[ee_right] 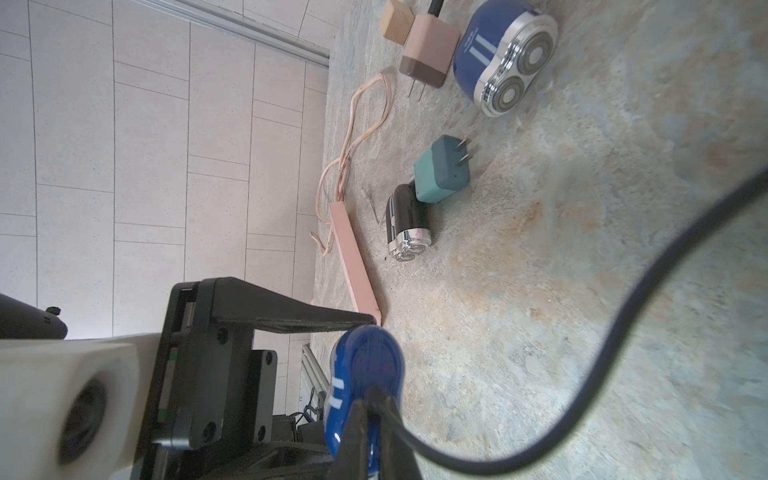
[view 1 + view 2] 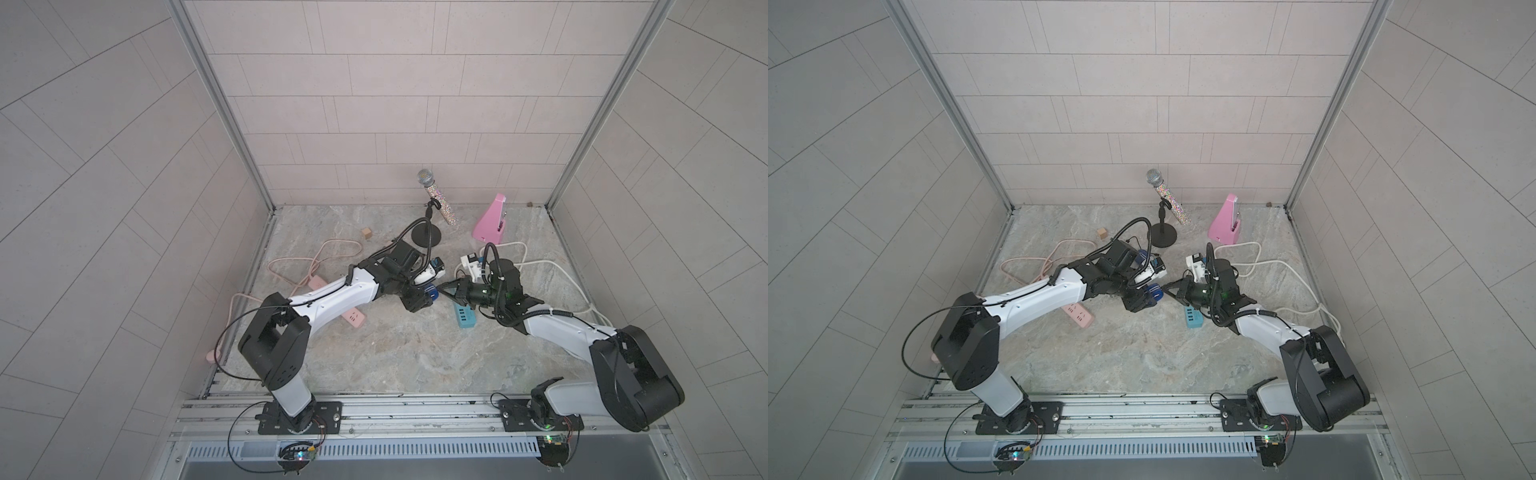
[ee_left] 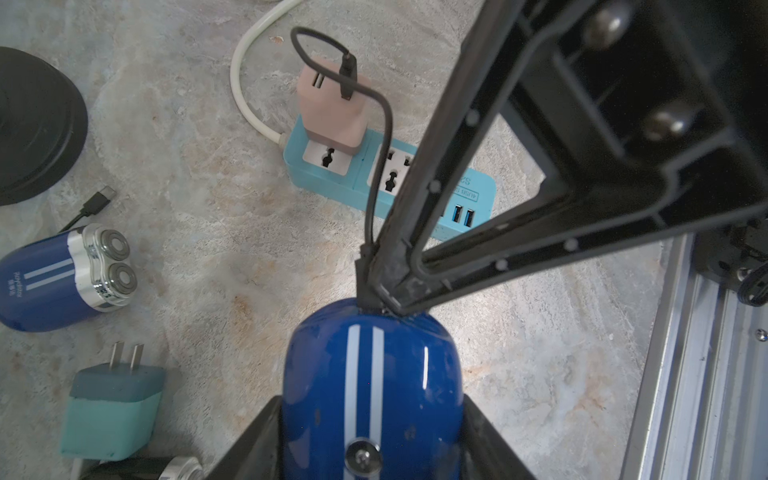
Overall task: Unplug the electric shaver
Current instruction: Remove the charging cable from the electric shaver.
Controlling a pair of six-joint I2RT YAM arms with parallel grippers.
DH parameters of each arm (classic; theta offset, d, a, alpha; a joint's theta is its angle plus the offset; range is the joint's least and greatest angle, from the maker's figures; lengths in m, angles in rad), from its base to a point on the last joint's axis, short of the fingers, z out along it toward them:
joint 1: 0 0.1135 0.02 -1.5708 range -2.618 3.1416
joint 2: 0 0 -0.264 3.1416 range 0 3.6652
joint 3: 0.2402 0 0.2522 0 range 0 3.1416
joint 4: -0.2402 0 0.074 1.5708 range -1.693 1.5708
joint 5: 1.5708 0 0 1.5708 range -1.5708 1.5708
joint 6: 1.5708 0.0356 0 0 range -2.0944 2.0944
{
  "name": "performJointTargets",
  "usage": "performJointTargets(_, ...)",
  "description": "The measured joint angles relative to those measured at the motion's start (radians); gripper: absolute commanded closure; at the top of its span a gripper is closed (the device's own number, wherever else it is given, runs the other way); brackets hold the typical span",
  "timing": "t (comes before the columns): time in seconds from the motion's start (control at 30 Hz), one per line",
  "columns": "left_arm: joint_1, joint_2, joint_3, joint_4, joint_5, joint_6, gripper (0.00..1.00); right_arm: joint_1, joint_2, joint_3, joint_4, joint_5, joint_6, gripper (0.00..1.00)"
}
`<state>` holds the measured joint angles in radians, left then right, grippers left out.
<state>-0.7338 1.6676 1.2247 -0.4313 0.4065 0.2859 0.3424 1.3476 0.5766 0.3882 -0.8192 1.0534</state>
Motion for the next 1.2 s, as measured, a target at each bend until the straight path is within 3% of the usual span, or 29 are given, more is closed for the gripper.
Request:
performJointTargets(0.57,-0.005,-0.058,-0.038,0.068,0.035,-0.036,0.56,-0.005,-0.103,0.04,-0.139,0.048,-0.094,1.0)
performJointTargets(1.2,-0.021,-0.077,-0.122,0.167,0.05,-0.095,0.58,-0.013,-0.102,0.051,-0.211,0.039,-0.117,1.0)
